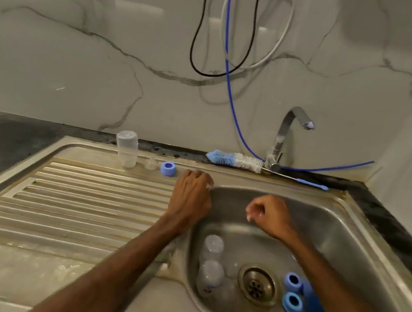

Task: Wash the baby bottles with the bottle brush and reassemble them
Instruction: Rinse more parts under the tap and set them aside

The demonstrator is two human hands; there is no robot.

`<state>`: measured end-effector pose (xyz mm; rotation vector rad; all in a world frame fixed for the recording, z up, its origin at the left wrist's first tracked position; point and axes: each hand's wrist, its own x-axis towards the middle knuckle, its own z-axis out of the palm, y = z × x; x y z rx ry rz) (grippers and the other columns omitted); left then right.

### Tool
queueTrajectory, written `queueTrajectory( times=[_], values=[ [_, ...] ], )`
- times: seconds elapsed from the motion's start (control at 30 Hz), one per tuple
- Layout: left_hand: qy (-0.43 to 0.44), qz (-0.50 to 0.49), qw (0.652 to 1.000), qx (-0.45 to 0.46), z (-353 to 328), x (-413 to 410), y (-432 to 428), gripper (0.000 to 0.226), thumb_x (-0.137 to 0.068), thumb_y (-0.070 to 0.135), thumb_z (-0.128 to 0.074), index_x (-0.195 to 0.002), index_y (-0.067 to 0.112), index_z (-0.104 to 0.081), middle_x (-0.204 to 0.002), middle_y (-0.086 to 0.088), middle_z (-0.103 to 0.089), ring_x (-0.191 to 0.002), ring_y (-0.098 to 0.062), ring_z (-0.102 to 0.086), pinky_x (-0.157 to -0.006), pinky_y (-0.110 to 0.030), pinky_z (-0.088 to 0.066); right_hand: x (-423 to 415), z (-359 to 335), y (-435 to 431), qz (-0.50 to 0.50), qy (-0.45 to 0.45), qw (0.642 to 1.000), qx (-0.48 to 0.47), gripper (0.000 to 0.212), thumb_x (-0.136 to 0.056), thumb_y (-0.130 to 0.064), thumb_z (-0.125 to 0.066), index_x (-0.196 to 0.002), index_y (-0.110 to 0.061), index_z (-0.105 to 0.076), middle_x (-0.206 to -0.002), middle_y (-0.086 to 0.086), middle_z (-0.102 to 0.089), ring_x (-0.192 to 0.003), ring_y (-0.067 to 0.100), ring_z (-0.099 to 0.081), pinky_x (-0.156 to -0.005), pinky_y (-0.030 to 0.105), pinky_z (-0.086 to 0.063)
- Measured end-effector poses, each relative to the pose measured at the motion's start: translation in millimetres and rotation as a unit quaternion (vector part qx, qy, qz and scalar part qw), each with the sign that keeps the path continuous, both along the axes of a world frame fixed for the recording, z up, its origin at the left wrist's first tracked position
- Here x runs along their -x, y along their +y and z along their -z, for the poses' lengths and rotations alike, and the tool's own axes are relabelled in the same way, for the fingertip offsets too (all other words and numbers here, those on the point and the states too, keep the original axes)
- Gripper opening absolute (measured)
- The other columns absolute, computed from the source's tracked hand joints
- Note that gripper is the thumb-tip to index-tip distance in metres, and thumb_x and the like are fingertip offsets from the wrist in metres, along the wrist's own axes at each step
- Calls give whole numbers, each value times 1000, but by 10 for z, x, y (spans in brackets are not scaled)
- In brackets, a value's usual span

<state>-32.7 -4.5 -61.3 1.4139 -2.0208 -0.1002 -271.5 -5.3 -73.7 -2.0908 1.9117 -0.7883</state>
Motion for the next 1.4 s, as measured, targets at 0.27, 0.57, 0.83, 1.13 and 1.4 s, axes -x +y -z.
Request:
queueTrajectory(
  times=[0.27, 0.57, 0.83, 1.13, 1.4],
  values=[
    [-84, 93, 990, -58, 48, 748, 52, 26, -87, 19, -71, -112, 23, -70, -118, -2, -66, -112, -19, -58, -94, -33, -51, 1166, 349, 50, 140, 130, 956, -224, 34, -70, -29, -87, -93, -31, -62, -108, -2, -65, -102, 19, -65, -92, 36, -54],
    [-141, 134, 979, -55, -83, 1373, -157, 26, -91, 14, -67, -117, 12, -67, -120, -10, -64, -114, -27, -56, -91, -40, -51, 1318, 630, 71, 148, 166, 947, -231, 42, -88, -27, -68, -127, -16, -56, -134, 9, -57, -122, 24, -59, -103, 33, -47],
    [-237, 120, 957, 116, -405, 1560, -653, 75, -83, 0, -65, -152, 1, -36, -166, -19, -21, -148, -35, -27, -112, -46, -37, 920, 54, -48, 142, -305, 941, -7, 48, -79, -13, -84, -121, -14, -61, -112, 4, -67, -101, 19, -64, -81, 30, -50],
    [-394, 112, 893, 187, -605, 1536, -974, 64, -103, 22, -57, -157, 11, -26, -167, -10, -21, -145, -28, -34, -113, -40, -35, 499, 17, -114, 46, -370, 927, 35, 62, -81, -5, -81, -137, -17, -58, -126, -1, -65, -102, 7, -64, -79, 16, -54],
    [-445, 64, 867, 214, -632, 1487, -919, 61, -92, 14, -71, -146, 15, -44, -154, -8, -40, -132, -27, -44, -103, -39, -40, 532, 76, -111, 59, -354, 933, 39, 58, -75, -7, -86, -127, -16, -62, -118, 1, -70, -107, 17, -69, -89, 36, -60]
  ],
)
